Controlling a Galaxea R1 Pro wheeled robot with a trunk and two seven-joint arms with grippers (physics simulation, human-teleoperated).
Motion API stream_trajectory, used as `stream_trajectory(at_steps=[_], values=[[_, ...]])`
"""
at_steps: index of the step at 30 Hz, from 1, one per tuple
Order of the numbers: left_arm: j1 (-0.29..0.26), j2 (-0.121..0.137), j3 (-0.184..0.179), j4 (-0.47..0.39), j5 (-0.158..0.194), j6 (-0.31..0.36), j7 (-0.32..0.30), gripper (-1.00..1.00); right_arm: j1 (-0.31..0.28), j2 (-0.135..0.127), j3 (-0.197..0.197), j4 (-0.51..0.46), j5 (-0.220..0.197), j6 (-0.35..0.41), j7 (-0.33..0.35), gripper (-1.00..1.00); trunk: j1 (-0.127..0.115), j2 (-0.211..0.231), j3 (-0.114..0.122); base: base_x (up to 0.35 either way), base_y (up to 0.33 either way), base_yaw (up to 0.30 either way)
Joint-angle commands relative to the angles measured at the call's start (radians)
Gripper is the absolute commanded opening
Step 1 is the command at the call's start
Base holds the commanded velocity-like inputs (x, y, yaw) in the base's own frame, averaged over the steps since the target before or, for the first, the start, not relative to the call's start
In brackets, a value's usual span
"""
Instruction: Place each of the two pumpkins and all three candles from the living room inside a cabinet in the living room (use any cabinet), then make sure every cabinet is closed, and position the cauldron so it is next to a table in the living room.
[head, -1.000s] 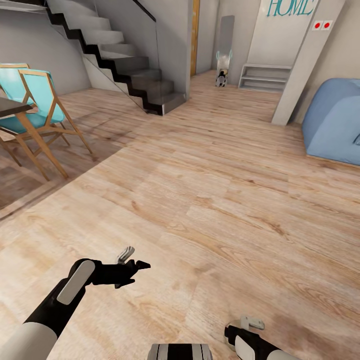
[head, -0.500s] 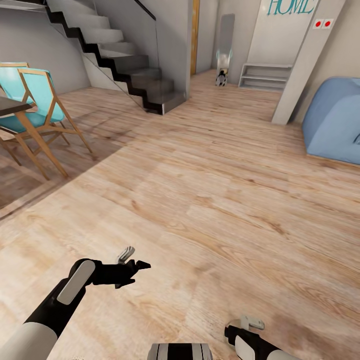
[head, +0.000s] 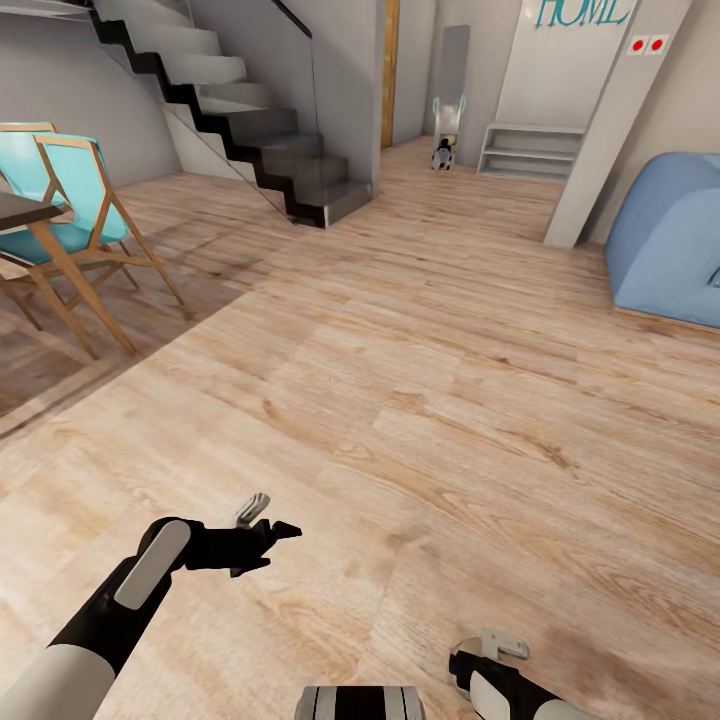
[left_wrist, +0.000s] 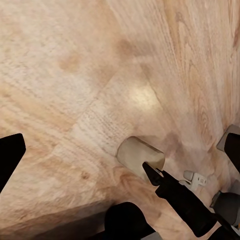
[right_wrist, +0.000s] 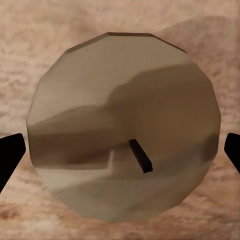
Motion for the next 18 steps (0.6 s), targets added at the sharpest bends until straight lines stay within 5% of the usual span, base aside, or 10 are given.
stream_trajectory(at_steps=[1,6,7,18], values=[[0.000,0.001,-0.002,-0.001,0.011,0.001,0.010,1.00,0.000,0.000,0.008,-0.002,-0.006,0.003,-0.006,1.00,0.000,0.000,-0.001,0.000,0.000,0.000],[0.000,0.001,-0.002,-0.001,0.011,0.001,0.010,1.00,0.000,0.000,0.008,-0.002,-0.006,0.003,-0.006,1.00,0.000,0.000,-0.001,0.000,0.000,0.000],[0.000,0.001,-0.002,-0.001,0.011,0.001,0.010,1.00,0.000,0.000,0.008,-0.002,-0.006,0.003,-0.006,-1.00,0.000,0.000,-0.001,0.000,0.000,0.000],[0.000,0.001,-0.002,0.000,0.012,0.001,0.010,1.00,0.000,-0.001,0.008,-0.002,-0.006,0.002,-0.006,-1.00,0.000,0.000,-0.001,0.000,0.000,0.000]])
